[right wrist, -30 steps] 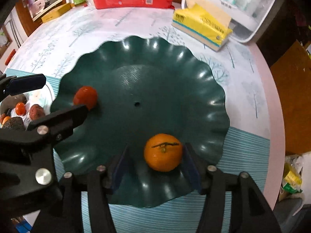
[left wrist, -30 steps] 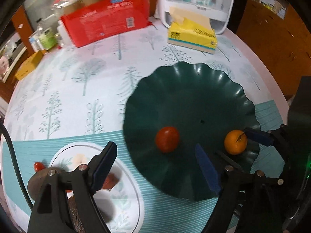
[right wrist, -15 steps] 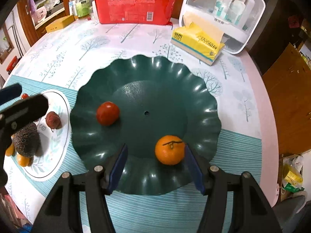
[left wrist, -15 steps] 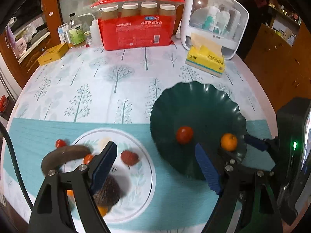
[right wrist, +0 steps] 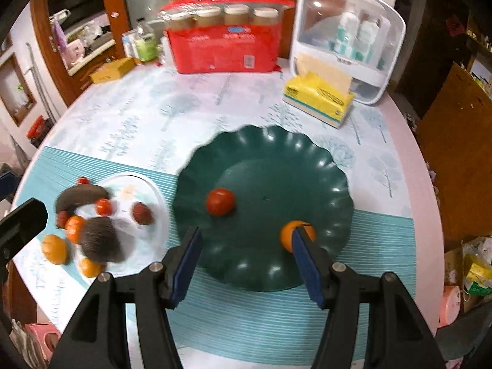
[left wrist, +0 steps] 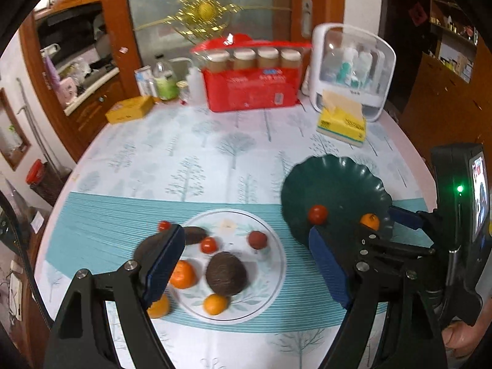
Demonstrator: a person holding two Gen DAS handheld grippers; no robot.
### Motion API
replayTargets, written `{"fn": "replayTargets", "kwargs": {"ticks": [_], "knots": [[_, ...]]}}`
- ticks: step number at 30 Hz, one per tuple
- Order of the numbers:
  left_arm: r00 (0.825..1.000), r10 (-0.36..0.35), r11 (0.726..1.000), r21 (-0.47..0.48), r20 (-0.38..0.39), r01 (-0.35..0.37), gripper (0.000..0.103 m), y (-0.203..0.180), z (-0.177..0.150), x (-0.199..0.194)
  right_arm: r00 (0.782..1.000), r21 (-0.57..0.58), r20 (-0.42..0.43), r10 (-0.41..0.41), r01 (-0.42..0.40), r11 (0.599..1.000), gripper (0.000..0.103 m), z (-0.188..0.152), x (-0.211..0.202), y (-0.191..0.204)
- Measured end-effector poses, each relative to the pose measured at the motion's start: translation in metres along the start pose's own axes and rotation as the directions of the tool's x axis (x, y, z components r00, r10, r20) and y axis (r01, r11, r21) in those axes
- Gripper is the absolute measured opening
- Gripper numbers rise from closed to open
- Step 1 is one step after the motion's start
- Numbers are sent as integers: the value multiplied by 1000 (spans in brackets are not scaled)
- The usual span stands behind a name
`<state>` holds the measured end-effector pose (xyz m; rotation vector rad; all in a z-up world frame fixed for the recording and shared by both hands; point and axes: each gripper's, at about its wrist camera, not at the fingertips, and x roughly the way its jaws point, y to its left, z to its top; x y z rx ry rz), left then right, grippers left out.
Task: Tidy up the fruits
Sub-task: 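Move both tools back toward the fruit plate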
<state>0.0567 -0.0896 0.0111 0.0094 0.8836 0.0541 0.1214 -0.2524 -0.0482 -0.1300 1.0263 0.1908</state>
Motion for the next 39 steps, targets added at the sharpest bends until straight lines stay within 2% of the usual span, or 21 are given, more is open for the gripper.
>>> {"fn": "replayTargets", "kwargs": {"ticks": [7, 14, 19, 22, 29, 34, 39], "knots": [[1000, 11, 1000, -15, 27, -11, 82, 30, -1, -24, 996, -30, 72, 43, -41, 999, 61, -2, -30, 28], [999, -28, 999, -39, 39, 30, 83, 71, -8, -32, 993, 8, 119, 26, -28, 1000, 61, -9, -51, 43], [999, -35, 999, -26, 0, 35, 83, 119, -23, -23, 990, 67, 140, -18, 9, 998, 61, -18, -63, 59], [999, -44, 999, -22, -3, 44, 83, 146, -30, -22, 991, 96, 131, -38, 25, 995, 61, -23, -66, 75], [996, -83, 996, -20, -24, 82, 83, 213, -44, -3, 989, 84, 108, -104, 95, 992, 61, -33, -67, 125], [990, -127, 992, 6, -64, 127, 83, 236, -50, 22, 992, 100, 59, -111, 105, 989, 61, -44, -56, 147], [972, -193, 977, 67, -136, 204, 83, 234, -60, 52, 995, 153, 12, -100, 97, 983, 61, -55, -41, 158]]}}
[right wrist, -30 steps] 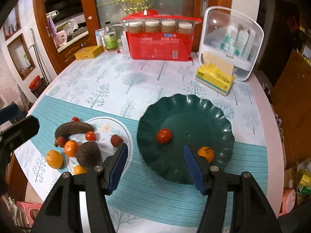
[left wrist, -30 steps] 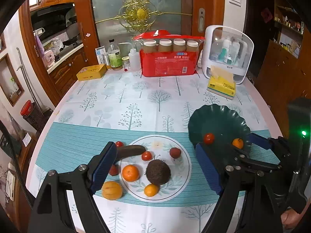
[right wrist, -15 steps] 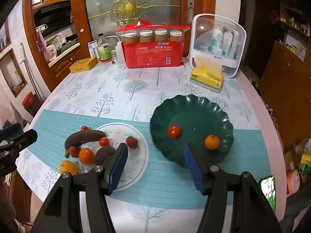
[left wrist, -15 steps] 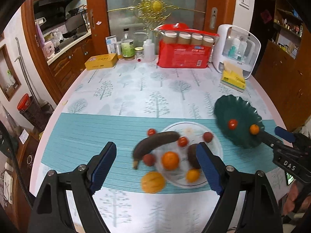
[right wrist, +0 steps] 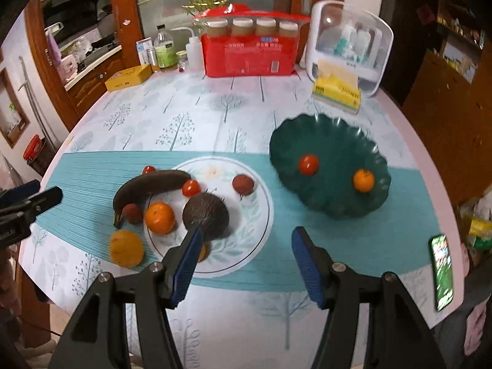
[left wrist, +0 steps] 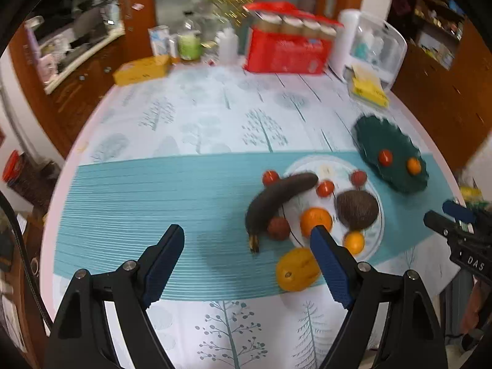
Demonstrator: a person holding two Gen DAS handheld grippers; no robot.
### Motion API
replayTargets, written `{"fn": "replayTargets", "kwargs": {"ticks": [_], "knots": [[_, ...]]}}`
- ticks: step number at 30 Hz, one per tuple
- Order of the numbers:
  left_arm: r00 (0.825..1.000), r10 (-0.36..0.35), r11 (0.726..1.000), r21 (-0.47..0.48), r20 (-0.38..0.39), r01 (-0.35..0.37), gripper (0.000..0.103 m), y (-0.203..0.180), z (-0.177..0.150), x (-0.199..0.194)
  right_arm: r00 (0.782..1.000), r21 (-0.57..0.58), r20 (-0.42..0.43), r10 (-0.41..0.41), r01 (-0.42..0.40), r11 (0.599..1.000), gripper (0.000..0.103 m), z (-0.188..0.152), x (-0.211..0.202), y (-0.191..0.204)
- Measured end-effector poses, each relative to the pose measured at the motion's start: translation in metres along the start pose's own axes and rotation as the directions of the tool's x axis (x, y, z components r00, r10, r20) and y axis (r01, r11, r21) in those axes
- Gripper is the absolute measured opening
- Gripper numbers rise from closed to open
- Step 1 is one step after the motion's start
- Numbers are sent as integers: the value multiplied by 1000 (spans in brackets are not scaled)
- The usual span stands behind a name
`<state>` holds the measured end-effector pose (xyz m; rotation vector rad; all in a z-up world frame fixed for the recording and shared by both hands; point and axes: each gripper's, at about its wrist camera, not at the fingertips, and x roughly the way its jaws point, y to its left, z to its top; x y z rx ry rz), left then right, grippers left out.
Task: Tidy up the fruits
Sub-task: 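Move both tools back toward the fruit plate, then grasp the yellow melon with the left tool while the right tool grasps the avocado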
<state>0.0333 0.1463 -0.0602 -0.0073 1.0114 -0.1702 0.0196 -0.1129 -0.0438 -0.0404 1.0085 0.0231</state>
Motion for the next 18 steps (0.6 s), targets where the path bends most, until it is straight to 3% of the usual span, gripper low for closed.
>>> {"fn": "replayTargets", "kwargs": {"ticks": [7, 12, 18], "knots": [[987, -128, 985, 100, -97, 138, 83, -27, -22, 32, 999, 4, -33, 21, -21, 1000, 61, -2, 17, 9], [976, -144, 980, 115, -162, 164, 83, -40, -30, 59, 994, 20, -48, 98, -97, 995, 61, 11, 41, 10], [962, -162, 980, 77, -219, 182, 80, -40, -39, 81, 988, -23, -86, 132, -135, 991, 61, 24, 74, 15]]}}
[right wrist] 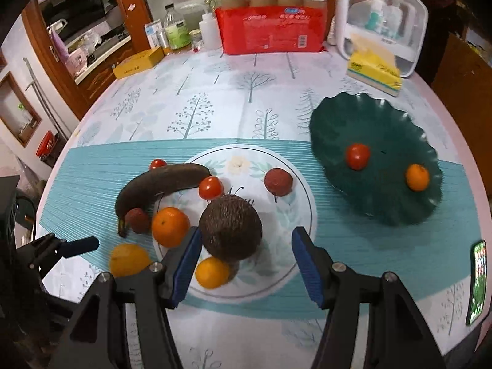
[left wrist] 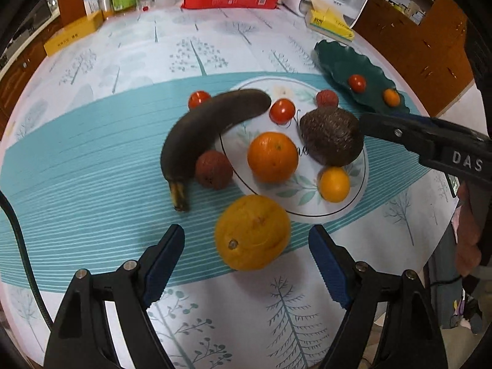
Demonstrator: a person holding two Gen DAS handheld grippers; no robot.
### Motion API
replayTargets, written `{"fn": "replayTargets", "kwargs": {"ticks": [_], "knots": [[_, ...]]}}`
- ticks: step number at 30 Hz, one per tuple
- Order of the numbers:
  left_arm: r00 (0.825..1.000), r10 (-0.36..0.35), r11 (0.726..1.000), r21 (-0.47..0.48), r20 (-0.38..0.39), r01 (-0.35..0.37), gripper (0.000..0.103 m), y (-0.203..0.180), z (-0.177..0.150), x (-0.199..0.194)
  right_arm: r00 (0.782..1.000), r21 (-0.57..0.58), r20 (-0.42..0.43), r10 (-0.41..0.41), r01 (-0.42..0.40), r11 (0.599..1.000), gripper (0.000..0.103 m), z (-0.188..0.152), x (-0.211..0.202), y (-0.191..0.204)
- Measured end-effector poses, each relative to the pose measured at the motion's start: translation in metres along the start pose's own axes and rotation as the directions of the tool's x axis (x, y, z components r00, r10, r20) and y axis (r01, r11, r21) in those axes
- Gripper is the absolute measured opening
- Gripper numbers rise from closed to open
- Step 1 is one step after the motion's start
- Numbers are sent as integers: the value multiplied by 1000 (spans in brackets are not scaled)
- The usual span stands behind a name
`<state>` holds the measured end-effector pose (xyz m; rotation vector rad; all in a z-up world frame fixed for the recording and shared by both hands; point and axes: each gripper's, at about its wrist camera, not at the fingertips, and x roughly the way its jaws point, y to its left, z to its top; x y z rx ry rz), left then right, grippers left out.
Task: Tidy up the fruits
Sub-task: 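Grasp the yellow melon with the left tool while the right tool grasps the avocado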
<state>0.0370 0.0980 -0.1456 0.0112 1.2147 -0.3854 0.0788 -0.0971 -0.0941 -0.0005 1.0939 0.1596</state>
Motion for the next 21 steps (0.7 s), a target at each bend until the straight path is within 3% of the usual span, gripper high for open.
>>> {"fn": "replayTargets", "kwargs": {"ticks": [2, 10, 21], "knots": [[1000, -2, 1000, -4, -7, 2, 78, 1, -1, 3, 1000, -28, -15, 2, -3, 1000, 61, 3, 10, 4], [1000, -19, 1000, -17, -25, 19, 54, -1, -3, 12, 995, -74, -90, 43, -50, 996, 65, 5, 43, 10], [1000, -6, 1000, -22, 15, 7, 48, -5, -4, 11, 993, -57, -97, 68, -74, 996, 61, 0, 55, 8]]}}
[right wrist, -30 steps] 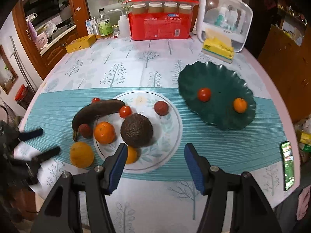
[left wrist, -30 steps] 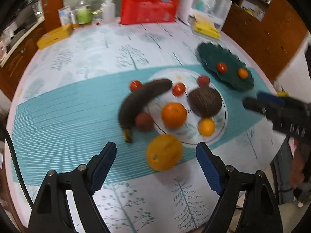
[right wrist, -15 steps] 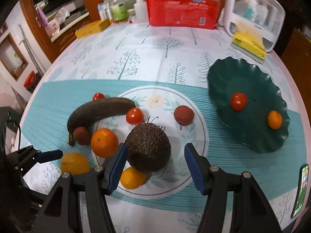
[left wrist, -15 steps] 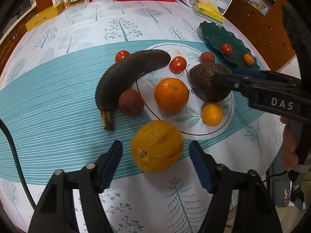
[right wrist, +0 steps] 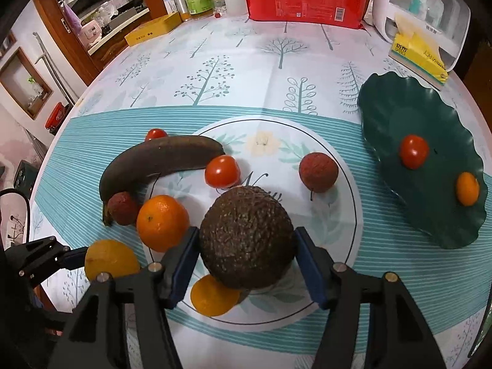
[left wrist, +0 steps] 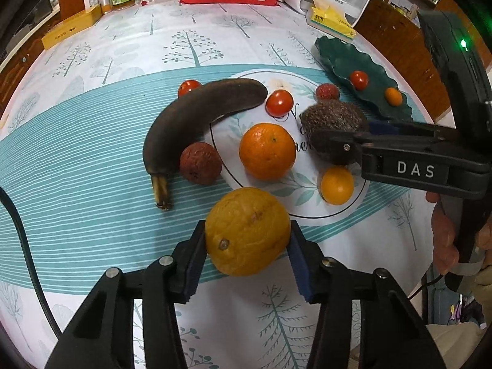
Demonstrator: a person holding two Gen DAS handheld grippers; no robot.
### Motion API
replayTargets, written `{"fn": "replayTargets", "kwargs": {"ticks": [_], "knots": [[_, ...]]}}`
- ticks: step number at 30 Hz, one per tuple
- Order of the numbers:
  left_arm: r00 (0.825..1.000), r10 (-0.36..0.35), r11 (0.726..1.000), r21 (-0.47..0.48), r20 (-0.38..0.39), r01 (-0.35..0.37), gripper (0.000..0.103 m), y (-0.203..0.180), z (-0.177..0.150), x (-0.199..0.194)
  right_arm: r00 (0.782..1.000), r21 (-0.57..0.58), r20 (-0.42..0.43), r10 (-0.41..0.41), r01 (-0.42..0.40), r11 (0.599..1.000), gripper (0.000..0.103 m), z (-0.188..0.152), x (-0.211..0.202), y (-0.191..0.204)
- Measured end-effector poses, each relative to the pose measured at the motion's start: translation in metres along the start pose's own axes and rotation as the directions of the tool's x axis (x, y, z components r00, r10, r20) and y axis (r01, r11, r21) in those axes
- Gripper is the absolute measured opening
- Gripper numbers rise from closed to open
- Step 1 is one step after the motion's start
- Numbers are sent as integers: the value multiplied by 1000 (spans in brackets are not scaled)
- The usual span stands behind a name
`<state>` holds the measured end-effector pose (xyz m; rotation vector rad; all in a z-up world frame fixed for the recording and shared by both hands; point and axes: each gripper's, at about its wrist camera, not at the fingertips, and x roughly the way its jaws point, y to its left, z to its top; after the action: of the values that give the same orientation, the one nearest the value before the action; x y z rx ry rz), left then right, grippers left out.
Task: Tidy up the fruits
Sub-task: 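Grasp the yellow melon with the left tool while the right tool grasps the avocado, then carry both fruits to the green plate and open both tools to release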
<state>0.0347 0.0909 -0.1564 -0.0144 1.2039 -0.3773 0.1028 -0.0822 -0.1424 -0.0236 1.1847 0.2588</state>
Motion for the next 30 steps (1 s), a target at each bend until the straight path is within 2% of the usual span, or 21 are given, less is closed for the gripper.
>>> {"fn": "replayTargets", "kwargs": {"ticks": [9, 16, 20, 24, 30], "knots": [[995, 11, 1000, 6, 95, -12, 48, -12, 15, -37, 998, 65, 64, 26, -30, 997, 61, -8, -33, -16], [987, -30, 999, 31, 155, 25, 48, -50, 49, -79, 987, 78, 153, 46, -59, 995, 61, -3, -90, -36], [979, -49, 997, 75, 200, 35, 48, -86, 89, -104, 979, 82, 205, 23, -40, 996, 61, 9, -129, -56], [965, -48, 992, 129, 256, 15, 48, -127, 135, -122, 966, 83, 257, -3, -19, 996, 61, 31, -165, -85], [950, -14, 985, 165, 311, -40, 48, -183, 206, -115, 936, 87, 349, -49, 19, 996, 61, 74, -199, -138]]}}
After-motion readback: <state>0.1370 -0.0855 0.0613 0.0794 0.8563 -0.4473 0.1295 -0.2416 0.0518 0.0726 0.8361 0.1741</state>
